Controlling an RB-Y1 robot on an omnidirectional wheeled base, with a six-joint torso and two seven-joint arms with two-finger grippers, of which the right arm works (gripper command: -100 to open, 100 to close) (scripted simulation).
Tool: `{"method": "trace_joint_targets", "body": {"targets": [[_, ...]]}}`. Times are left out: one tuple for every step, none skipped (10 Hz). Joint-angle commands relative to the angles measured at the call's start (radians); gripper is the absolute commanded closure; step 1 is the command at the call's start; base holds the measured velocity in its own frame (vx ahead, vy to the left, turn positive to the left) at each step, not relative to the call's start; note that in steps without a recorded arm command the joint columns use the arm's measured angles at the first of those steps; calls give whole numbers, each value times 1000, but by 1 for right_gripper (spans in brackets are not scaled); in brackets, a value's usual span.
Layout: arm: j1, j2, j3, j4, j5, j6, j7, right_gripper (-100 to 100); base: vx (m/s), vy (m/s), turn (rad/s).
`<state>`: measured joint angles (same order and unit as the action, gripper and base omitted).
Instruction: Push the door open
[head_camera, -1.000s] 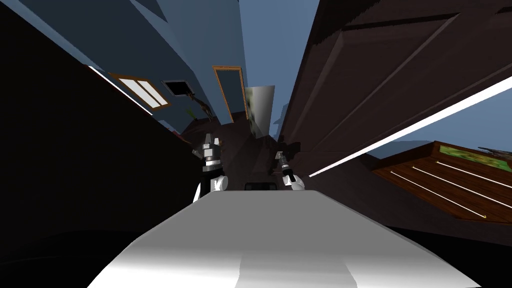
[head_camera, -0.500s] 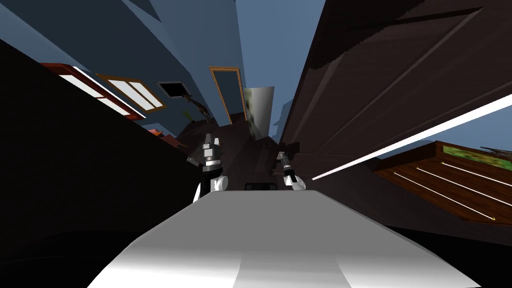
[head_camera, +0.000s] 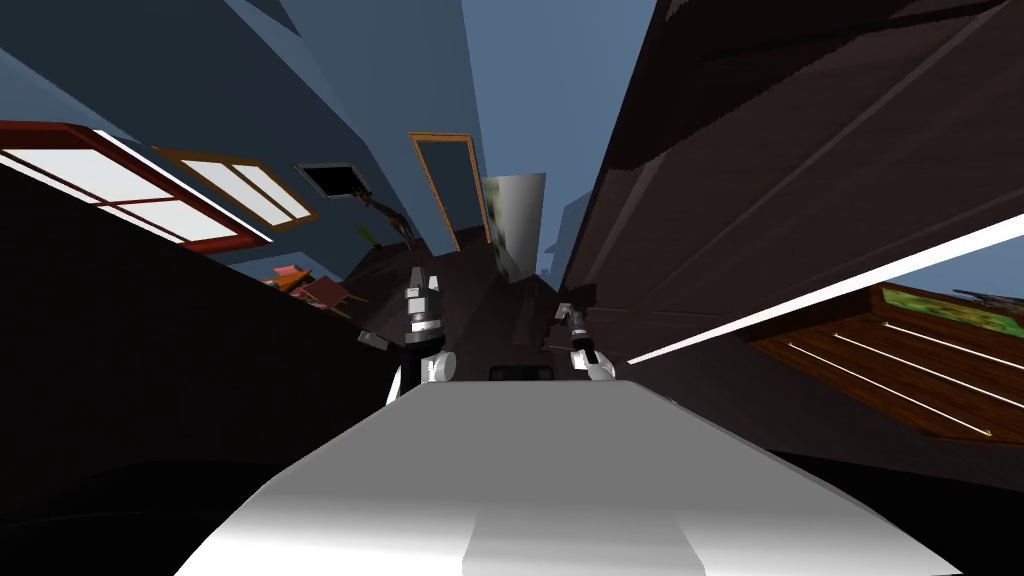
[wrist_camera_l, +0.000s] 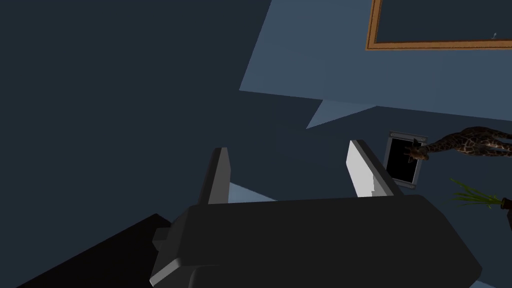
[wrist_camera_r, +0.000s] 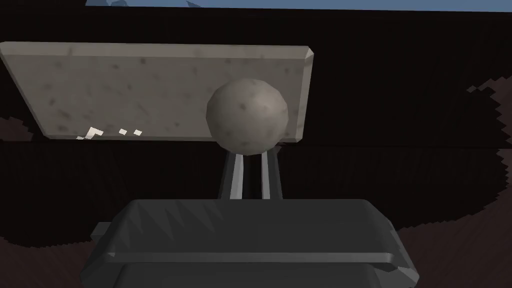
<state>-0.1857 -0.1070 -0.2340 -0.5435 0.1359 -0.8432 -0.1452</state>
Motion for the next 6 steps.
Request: {"method": "trace_joint_targets", "body": {"targets": [[15,1,-9,-31,-5,12,5,100,128,52,-46],[12,10,-8,-33,-5,14,11,-100,-97,75,-42],[11,13,-9,-34,-5,15,14,-100,-248,96,-36],[10,19,-10,-36,-6,19,20,-100,-231,51,-34],[7,29,-13,-39,-8,25,28,-100,-232,32,-34],[6,36,-15,-40,-9,29,33,-100,-244,84,-31]]}}
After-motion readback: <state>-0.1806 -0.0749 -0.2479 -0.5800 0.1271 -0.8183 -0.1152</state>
